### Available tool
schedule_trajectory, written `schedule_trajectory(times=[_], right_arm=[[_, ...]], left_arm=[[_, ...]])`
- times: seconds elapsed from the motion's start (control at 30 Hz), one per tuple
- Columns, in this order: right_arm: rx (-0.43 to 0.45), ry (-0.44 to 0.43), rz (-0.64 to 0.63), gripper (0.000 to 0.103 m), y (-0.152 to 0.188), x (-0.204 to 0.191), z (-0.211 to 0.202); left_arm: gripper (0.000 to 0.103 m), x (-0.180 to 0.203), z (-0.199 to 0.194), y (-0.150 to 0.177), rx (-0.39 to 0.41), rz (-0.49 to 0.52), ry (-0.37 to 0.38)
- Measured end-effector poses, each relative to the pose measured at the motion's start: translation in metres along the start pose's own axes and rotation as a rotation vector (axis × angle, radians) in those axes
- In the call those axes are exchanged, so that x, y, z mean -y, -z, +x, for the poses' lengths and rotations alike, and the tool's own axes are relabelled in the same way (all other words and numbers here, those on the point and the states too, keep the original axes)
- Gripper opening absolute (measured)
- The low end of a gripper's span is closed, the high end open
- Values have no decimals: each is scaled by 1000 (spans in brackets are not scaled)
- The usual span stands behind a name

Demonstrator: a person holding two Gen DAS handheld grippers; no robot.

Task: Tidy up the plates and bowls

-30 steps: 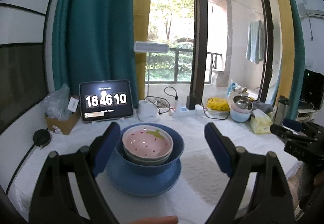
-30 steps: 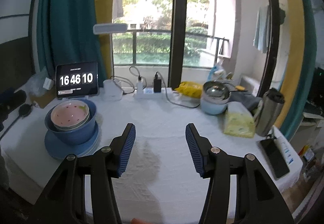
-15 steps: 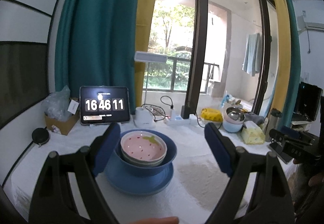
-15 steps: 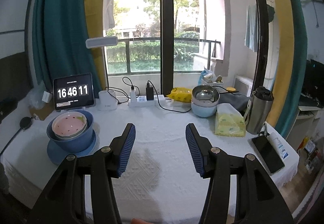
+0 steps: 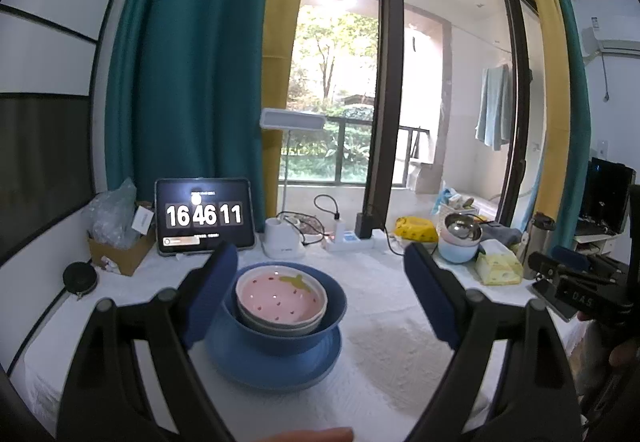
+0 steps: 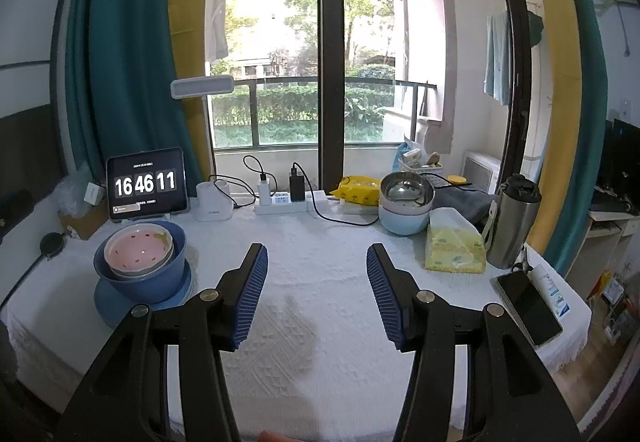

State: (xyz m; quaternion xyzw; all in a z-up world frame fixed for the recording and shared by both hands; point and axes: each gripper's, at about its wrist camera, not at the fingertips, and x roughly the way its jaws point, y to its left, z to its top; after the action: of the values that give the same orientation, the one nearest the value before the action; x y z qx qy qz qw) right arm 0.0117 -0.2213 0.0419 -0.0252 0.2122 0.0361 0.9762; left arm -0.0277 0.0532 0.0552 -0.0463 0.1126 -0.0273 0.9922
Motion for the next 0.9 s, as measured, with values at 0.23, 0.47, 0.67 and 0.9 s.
schedule_trajectory(times=[0.23, 0.47, 0.67, 0.9], right_arm=[[-5, -8, -6, 55, -5, -3, 7], [-5, -8, -10, 55, -8, -5, 12], [-9, -10, -12, 55, -9, -6, 15], [-16, -10, -10, 55, -7, -7, 18]], left_arm=[[86, 0, 5, -3, -1, 9, 4], [86, 0, 10, -6, -1, 9, -4], [86, -2, 12, -5, -3, 9, -6], [86, -3, 14, -5, -6, 11, -10]])
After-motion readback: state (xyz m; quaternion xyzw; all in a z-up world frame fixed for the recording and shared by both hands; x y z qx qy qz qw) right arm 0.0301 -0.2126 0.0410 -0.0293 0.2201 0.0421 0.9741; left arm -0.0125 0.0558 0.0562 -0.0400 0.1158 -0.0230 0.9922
